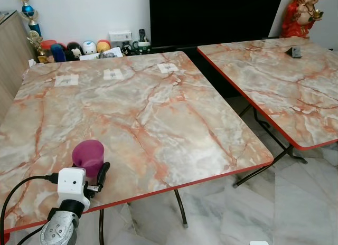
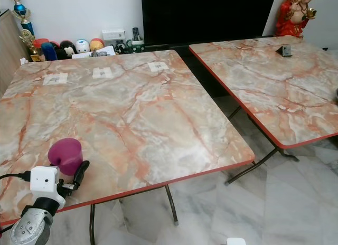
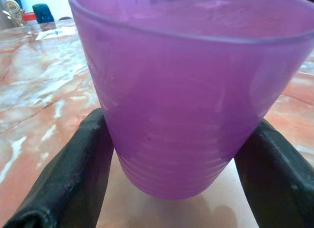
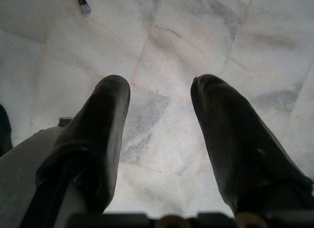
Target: Setting the table
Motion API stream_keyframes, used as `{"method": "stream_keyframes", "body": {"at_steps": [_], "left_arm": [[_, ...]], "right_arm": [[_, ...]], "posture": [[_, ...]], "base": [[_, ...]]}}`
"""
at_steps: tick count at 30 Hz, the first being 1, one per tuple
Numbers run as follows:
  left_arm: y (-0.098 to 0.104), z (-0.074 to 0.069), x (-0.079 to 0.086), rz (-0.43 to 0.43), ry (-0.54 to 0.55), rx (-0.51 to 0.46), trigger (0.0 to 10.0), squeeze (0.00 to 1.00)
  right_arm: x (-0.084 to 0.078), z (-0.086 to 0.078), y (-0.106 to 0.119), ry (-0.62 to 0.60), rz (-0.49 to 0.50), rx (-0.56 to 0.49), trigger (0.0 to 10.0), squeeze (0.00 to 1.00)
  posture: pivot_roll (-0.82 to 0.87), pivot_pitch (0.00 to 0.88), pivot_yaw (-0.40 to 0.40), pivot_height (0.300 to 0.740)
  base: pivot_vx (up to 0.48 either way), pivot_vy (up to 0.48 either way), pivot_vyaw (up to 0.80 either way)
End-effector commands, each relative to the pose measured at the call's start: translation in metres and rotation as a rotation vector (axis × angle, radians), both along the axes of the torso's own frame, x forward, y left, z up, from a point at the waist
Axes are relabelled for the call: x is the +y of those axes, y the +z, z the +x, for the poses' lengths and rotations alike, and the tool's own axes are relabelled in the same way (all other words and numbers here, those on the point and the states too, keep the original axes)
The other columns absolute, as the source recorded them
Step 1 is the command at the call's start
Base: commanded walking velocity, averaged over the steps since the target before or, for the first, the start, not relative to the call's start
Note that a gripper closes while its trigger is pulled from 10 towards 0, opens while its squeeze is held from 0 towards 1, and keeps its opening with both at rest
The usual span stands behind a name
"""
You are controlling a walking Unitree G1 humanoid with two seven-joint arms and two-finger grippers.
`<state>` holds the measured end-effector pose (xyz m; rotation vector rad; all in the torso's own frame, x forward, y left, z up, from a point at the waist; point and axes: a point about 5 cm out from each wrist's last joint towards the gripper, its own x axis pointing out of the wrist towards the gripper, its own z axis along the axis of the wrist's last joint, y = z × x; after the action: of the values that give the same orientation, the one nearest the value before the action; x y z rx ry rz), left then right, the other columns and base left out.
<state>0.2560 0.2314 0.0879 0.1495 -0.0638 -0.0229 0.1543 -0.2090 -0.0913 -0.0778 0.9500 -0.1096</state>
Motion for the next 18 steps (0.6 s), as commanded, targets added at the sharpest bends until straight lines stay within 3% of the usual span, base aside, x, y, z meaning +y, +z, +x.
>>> {"method": "stream_keyframes", "body": {"at_steps": [1, 4, 10, 18], "left_arm": [[0.0042, -0.0010, 0.0000, 0.004, 0.002, -0.013, 10.0, 0.00], [0.0037, -0.0011, -0.0025, 0.003, -0.002, -0.011, 10.0, 0.00], [0.0025, -0.0001, -0.0074, -0.003, -0.006, -0.008, 10.0, 0.00], [0.0029, 0.0003, -0.0085, -0.006, -0.004, -0.007, 10.0, 0.00]], "right_arm": [[-0.0029, 0.0005, 0.0011, 0.007, -0.022, -0.010, 10.0, 0.00], [-0.0030, 0.0005, 0.0011, 0.011, -0.025, -0.010, 10.0, 0.00], [-0.0029, 0.0004, 0.0010, 0.013, -0.021, -0.008, 10.0, 0.00], [-0.0026, 0.0003, 0.0009, 0.005, -0.010, -0.008, 10.0, 0.00]], "posture": [[0.04, 0.040, -0.027, 0.740], [0.04, 0.040, -0.029, 0.740], [0.04, 0.040, -0.029, 0.740], [0.05, 0.038, -0.031, 0.740]], "base": [[0.000, 0.000, 0.80], [0.000, 0.000, 0.80], [0.000, -0.279, 0.80], [0.000, -0.292, 0.00]]}}
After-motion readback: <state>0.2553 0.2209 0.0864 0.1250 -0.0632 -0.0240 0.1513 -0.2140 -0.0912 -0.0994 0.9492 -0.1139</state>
